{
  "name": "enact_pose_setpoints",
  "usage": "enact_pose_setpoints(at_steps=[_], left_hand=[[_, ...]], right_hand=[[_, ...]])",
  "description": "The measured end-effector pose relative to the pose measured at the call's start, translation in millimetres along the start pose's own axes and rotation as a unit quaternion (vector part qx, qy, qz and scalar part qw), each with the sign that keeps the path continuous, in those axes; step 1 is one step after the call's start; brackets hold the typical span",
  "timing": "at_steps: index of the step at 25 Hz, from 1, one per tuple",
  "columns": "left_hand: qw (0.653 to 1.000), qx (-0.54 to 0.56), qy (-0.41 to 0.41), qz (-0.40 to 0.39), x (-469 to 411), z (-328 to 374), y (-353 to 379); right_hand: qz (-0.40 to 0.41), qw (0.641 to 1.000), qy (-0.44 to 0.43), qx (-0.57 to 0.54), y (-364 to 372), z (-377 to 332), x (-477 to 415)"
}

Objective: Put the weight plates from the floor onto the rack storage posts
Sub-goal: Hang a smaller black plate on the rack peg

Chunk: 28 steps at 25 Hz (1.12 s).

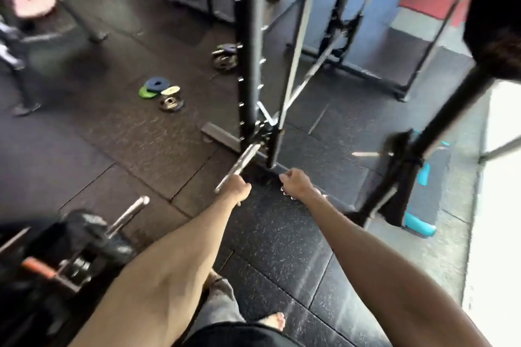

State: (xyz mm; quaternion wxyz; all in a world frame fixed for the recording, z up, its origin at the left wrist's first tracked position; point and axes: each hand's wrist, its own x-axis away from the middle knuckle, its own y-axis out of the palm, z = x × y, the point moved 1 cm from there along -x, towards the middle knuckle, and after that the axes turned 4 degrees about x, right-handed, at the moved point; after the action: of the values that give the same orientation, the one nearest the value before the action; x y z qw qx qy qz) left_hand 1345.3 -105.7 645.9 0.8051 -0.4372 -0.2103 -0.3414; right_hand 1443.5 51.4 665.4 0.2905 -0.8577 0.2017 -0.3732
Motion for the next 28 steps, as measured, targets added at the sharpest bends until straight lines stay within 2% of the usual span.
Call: enact_pose_setpoints(at_steps=[2,5,7,12,16,19,28], left_hand=[[0.998,0.023,-0.064,0.000,-5.8,-70.0,-25.3],[0.993,0.043,-0.105,0.016,-14.2,-144.9,-68.7],[0.991,0.042,-0.120,0.029,-21.5,-185.0,-100.6],[0.993,0.008,-0.116,0.029,-47.5,-257.9,-172.5],[0.993,-0.001,-0.111,0.040,-70.5,-280.7,-217.9],[0.994,-0.002,-0.103,0.019,-96.1,-285.4,-243.1],[0.994,-0.008,-0.107,-0.026,-228.7,-271.3,-349.1]], right_hand=[[-0.065,0.996,-0.033,0.051,59.5,-39.3,-6.2],[-0.146,0.976,-0.085,0.139,133.9,-91.3,-15.4],[-0.195,0.952,-0.117,0.205,180.4,-125.8,-23.1],[-0.242,0.905,-0.167,0.308,253.7,-203.2,-41.6],[-0.252,0.888,-0.193,0.333,281.8,-261.4,-65.5],[-0.262,0.877,-0.208,0.346,294.9,-297.7,-88.9],[-0.280,0.877,-0.197,0.338,318.0,-397.5,-233.2]])
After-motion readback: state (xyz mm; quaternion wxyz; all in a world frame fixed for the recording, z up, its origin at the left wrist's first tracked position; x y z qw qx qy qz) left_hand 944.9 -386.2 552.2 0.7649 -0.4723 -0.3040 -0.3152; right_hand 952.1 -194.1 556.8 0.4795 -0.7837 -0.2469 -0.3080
